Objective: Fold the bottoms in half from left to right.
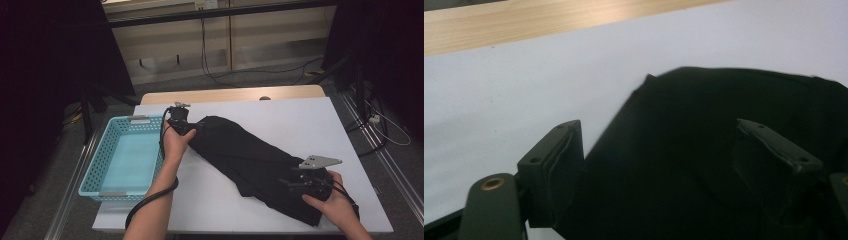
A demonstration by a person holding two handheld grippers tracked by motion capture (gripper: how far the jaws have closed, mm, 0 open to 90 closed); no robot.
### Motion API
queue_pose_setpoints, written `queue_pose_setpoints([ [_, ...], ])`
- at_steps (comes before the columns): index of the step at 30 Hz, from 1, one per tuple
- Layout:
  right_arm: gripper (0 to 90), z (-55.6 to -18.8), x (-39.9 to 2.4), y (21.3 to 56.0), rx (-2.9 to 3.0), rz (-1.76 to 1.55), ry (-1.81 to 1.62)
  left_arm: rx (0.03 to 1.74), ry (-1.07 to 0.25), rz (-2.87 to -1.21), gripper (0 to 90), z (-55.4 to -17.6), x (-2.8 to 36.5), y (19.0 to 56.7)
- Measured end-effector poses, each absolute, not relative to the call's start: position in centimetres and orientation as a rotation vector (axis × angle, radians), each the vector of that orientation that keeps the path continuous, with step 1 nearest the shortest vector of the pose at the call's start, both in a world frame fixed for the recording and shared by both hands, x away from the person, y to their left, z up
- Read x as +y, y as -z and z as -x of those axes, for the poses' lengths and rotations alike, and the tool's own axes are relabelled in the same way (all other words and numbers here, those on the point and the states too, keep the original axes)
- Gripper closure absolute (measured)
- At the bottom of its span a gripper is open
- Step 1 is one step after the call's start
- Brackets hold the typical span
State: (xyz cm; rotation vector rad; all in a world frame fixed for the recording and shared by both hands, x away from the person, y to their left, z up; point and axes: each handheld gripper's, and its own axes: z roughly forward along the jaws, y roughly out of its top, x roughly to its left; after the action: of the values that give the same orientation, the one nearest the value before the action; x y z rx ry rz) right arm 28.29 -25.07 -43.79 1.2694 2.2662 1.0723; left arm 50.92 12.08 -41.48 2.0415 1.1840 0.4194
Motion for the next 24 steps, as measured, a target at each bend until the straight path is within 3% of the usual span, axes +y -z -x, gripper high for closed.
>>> queue_pose_setpoints([
  [5,52.1,-28.2,-23.6,44.9,2.311,-1.238,-1.027,1.165,-0.420,-2.042,17.6,-49.4,12.2,41.7],
  [12,53.7,-27.1,-23.5,45.4,2.353,-1.193,-0.964,1.187,-0.429,-2.038,14.9,-47.2,13.2,42.7],
  [15,71.0,-26.0,-23.4,45.1,2.364,-1.151,-0.937,1.177,-0.436,-2.054,14.7,-46.7,13.5,43.0],
  [19,80.8,-25.2,-23.8,44.9,2.393,-1.145,-0.925,1.207,-0.434,-2.041,14.4,-46.5,13.8,43.1],
  [21,79.9,-25.2,-23.8,44.8,2.402,-1.145,-0.920,1.211,-0.444,-2.052,14.4,-46.4,13.8,43.2],
  [24,66.3,-25.3,-23.8,44.8,2.405,-1.147,-0.942,1.242,-0.444,-2.035,14.5,-46.5,13.8,43.3],
])
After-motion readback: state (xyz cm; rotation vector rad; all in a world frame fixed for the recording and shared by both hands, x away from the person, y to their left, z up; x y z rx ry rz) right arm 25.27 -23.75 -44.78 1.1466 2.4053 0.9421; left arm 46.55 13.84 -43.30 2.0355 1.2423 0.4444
